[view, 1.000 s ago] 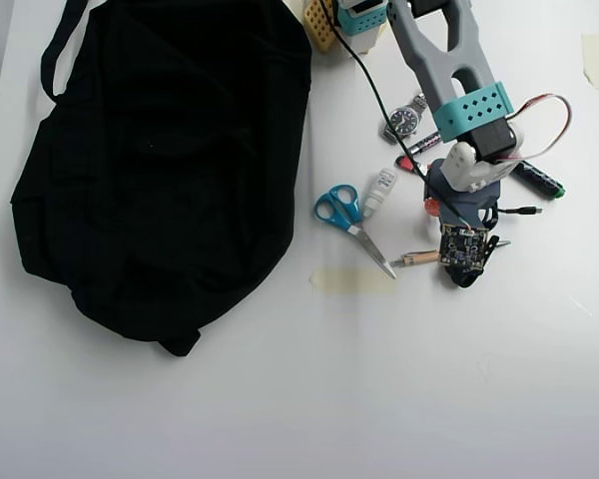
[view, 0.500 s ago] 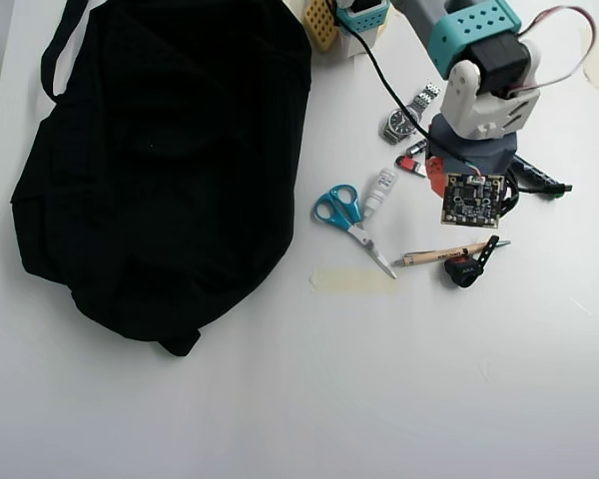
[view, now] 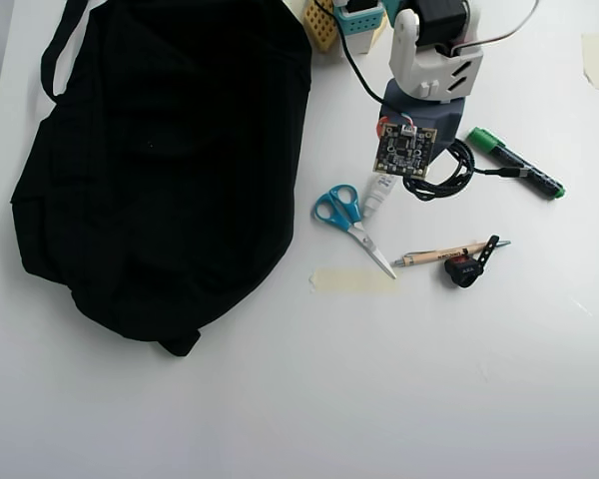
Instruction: Put the usbc cable into the black bag
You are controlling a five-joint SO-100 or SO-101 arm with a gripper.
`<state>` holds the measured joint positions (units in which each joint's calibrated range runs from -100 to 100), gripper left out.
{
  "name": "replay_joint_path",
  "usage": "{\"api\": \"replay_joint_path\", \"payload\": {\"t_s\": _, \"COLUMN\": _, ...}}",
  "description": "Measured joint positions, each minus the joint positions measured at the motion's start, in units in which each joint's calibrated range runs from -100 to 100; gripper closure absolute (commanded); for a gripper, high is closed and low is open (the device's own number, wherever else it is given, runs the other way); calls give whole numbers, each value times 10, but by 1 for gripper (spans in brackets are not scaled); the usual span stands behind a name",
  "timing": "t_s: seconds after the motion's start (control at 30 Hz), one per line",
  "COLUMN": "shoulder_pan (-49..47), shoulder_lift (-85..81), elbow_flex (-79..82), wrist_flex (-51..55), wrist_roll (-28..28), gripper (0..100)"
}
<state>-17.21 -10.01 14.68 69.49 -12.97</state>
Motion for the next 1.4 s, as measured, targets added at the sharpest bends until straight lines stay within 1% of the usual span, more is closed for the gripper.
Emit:
{"api": "replay_joint_path", "payload": {"t_s": 0.1, "shoulder_pan": 7, "shoulder_lift": -61, "elbow_flex": 108, "wrist_flex": -67, "wrist_roll": 0, "gripper": 98}}
{"api": "replay_joint_path", "payload": {"t_s": 0.23, "shoulder_pan": 46, "shoulder_lift": -136, "elbow_flex": 190, "wrist_flex": -85, "wrist_roll": 15, "gripper": 98}}
{"api": "replay_joint_path", "payload": {"t_s": 0.5, "shoulder_pan": 167, "shoulder_lift": -260, "elbow_flex": 195, "wrist_flex": -7, "wrist_roll": 80, "gripper": 98}}
{"api": "replay_joint_path", "payload": {"t_s": 0.53, "shoulder_pan": 209, "shoulder_lift": -288, "elbow_flex": 195, "wrist_flex": 3, "wrist_roll": 93, "gripper": 98}}
{"api": "replay_joint_path", "payload": {"t_s": 0.67, "shoulder_pan": 283, "shoulder_lift": -331, "elbow_flex": 202, "wrist_flex": 13, "wrist_roll": 124, "gripper": 98}}
{"api": "replay_joint_path", "payload": {"t_s": 0.7, "shoulder_pan": 333, "shoulder_lift": -345, "elbow_flex": 201, "wrist_flex": 13, "wrist_roll": 135, "gripper": 98}}
{"api": "replay_joint_path", "payload": {"t_s": 0.73, "shoulder_pan": 346, "shoulder_lift": -348, "elbow_flex": 201, "wrist_flex": 13, "wrist_roll": 141, "gripper": 98}}
{"api": "replay_joint_path", "payload": {"t_s": 0.77, "shoulder_pan": 373, "shoulder_lift": -353, "elbow_flex": 202, "wrist_flex": 13, "wrist_roll": 160, "gripper": 98}}
{"api": "replay_joint_path", "payload": {"t_s": 0.8, "shoulder_pan": 397, "shoulder_lift": -353, "elbow_flex": 202, "wrist_flex": 13, "wrist_roll": 163, "gripper": 98}}
{"api": "replay_joint_path", "payload": {"t_s": 0.83, "shoulder_pan": 441, "shoulder_lift": -353, "elbow_flex": 202, "wrist_flex": 13, "wrist_roll": 176, "gripper": 98}}
{"api": "replay_joint_path", "payload": {"t_s": 0.87, "shoulder_pan": 459, "shoulder_lift": -353, "elbow_flex": 202, "wrist_flex": 7, "wrist_roll": 184, "gripper": 98}}
{"api": "replay_joint_path", "payload": {"t_s": 0.9, "shoulder_pan": 486, "shoulder_lift": -353, "elbow_flex": 211, "wrist_flex": -9, "wrist_roll": 189, "gripper": 98}}
{"api": "replay_joint_path", "payload": {"t_s": 0.93, "shoulder_pan": 528, "shoulder_lift": -352, "elbow_flex": 243, "wrist_flex": -53, "wrist_roll": 190, "gripper": 98}}
{"api": "replay_joint_path", "payload": {"t_s": 1.0, "shoulder_pan": 568, "shoulder_lift": -350, "elbow_flex": 312, "wrist_flex": -156, "wrist_roll": 188, "gripper": 98}}
{"api": "replay_joint_path", "payload": {"t_s": 1.03, "shoulder_pan": 571, "shoulder_lift": -351, "elbow_flex": 385, "wrist_flex": -251, "wrist_roll": 186, "gripper": 97}}
{"api": "replay_joint_path", "payload": {"t_s": 1.13, "shoulder_pan": 572, "shoulder_lift": -351, "elbow_flex": 500, "wrist_flex": -391, "wrist_roll": 154, "gripper": 97}}
{"api": "replay_joint_path", "payload": {"t_s": 1.17, "shoulder_pan": 573, "shoulder_lift": -352, "elbow_flex": 503, "wrist_flex": -417, "wrist_roll": 147, "gripper": 93}}
{"api": "replay_joint_path", "payload": {"t_s": 1.2, "shoulder_pan": 571, "shoulder_lift": -352, "elbow_flex": 504, "wrist_flex": -441, "wrist_roll": 136, "gripper": 86}}
{"api": "replay_joint_path", "payload": {"t_s": 1.23, "shoulder_pan": 570, "shoulder_lift": -352, "elbow_flex": 504, "wrist_flex": -454, "wrist_roll": 132, "gripper": 75}}
{"api": "replay_joint_path", "payload": {"t_s": 1.27, "shoulder_pan": 570, "shoulder_lift": -352, "elbow_flex": 503, "wrist_flex": -464, "wrist_roll": 131, "gripper": 69}}
{"api": "replay_joint_path", "payload": {"t_s": 1.3, "shoulder_pan": 571, "shoulder_lift": -352, "elbow_flex": 504, "wrist_flex": -464, "wrist_roll": 130, "gripper": 71}}
{"api": "replay_joint_path", "payload": {"t_s": 1.37, "shoulder_pan": 569, "shoulder_lift": -352, "elbow_flex": 504, "wrist_flex": -448, "wrist_roll": 130, "gripper": 93}}
{"api": "replay_joint_path", "payload": {"t_s": 1.4, "shoulder_pan": 557, "shoulder_lift": -352, "elbow_flex": 504, "wrist_flex": -424, "wrist_roll": 130, "gripper": 94}}
